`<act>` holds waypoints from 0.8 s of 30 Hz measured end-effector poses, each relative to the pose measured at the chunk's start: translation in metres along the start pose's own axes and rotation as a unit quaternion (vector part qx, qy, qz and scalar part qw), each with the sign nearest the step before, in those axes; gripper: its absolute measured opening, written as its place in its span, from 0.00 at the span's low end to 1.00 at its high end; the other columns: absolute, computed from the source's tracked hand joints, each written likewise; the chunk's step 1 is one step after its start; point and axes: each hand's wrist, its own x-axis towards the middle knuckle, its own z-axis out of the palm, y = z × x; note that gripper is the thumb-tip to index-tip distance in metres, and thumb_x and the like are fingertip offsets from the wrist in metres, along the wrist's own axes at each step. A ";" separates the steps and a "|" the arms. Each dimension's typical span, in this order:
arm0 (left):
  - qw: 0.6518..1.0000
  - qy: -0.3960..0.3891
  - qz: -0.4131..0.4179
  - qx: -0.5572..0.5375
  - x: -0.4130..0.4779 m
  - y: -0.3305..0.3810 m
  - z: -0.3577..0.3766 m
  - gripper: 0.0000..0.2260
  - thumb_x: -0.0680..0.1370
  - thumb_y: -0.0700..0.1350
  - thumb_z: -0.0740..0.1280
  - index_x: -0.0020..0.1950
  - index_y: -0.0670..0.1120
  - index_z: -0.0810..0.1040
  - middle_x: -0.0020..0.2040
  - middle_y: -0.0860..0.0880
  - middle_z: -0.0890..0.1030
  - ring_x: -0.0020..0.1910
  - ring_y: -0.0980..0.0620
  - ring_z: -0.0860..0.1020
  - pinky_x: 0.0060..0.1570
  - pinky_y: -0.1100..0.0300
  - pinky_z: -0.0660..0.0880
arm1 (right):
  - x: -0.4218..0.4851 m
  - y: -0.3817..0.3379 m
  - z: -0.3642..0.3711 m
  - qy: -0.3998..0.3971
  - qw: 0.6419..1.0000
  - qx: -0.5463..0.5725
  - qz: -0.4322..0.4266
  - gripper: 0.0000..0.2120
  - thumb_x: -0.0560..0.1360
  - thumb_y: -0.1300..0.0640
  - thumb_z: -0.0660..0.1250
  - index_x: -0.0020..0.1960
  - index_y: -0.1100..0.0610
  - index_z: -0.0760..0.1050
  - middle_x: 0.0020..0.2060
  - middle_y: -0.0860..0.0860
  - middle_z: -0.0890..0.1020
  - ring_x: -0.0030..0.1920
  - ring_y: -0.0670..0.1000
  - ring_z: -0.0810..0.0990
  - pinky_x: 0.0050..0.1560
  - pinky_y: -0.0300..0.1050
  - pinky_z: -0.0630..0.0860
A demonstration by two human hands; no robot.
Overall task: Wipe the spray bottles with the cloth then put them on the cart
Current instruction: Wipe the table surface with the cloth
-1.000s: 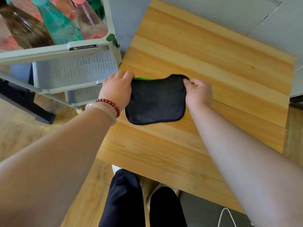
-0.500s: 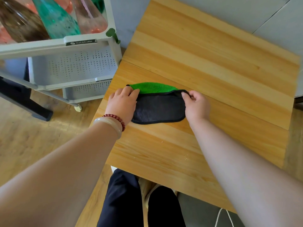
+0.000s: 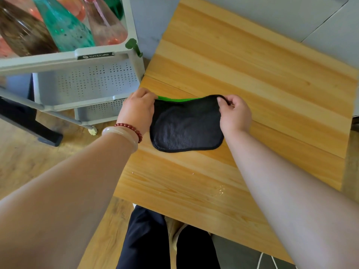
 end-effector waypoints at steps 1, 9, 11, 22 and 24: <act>1.000 -0.002 0.003 0.002 -0.001 -0.001 -0.001 0.10 0.81 0.35 0.62 0.57 0.37 0.81 0.54 0.38 0.79 0.49 0.36 0.78 0.51 0.44 0.75 | -0.001 0.001 0.001 -0.001 1.000 0.010 0.000 0.05 0.80 0.50 0.64 0.49 0.51 0.76 0.46 0.50 0.82 0.47 0.52 0.80 0.48 0.47 0.76; 0.987 -0.013 0.141 0.080 -0.064 -0.004 0.007 0.11 0.69 0.32 0.74 0.50 0.40 0.84 0.45 0.42 0.82 0.44 0.38 0.81 0.48 0.41 0.77 | -0.038 0.039 -0.015 -0.035 0.994 -0.051 -0.086 0.09 0.80 0.62 0.60 0.57 0.56 0.76 0.54 0.49 0.80 0.52 0.50 0.77 0.50 0.37 0.68; 0.983 -0.014 0.157 0.090 -0.080 -0.004 0.010 0.09 0.71 0.34 0.72 0.50 0.41 0.84 0.45 0.44 0.82 0.45 0.39 0.81 0.49 0.42 0.78 | -0.045 0.057 -0.018 -0.035 0.989 -0.080 -0.117 0.09 0.79 0.65 0.60 0.56 0.60 0.77 0.61 0.53 0.78 0.61 0.53 0.76 0.59 0.38 0.68; 0.985 -0.051 0.122 0.111 -0.094 0.018 0.022 0.17 0.76 0.48 0.57 0.55 0.44 0.82 0.65 0.41 0.77 0.68 0.40 0.69 0.66 0.40 0.68 | -0.070 0.071 -0.018 -0.008 0.954 -0.203 -0.222 0.17 0.71 0.56 0.56 0.46 0.59 0.82 0.62 0.60 0.78 0.63 0.65 0.74 0.62 0.61 0.72; 0.981 -0.092 0.109 0.133 -0.082 0.034 0.026 0.23 0.79 0.52 0.54 0.70 0.44 0.74 0.76 0.43 0.66 0.76 0.40 0.61 0.74 0.43 0.57 | -0.069 0.066 -0.013 -0.061 0.935 -0.256 -0.238 0.21 0.76 0.51 0.57 0.64 0.56 0.77 0.74 0.58 0.67 0.74 0.64 0.64 0.70 0.61 0.63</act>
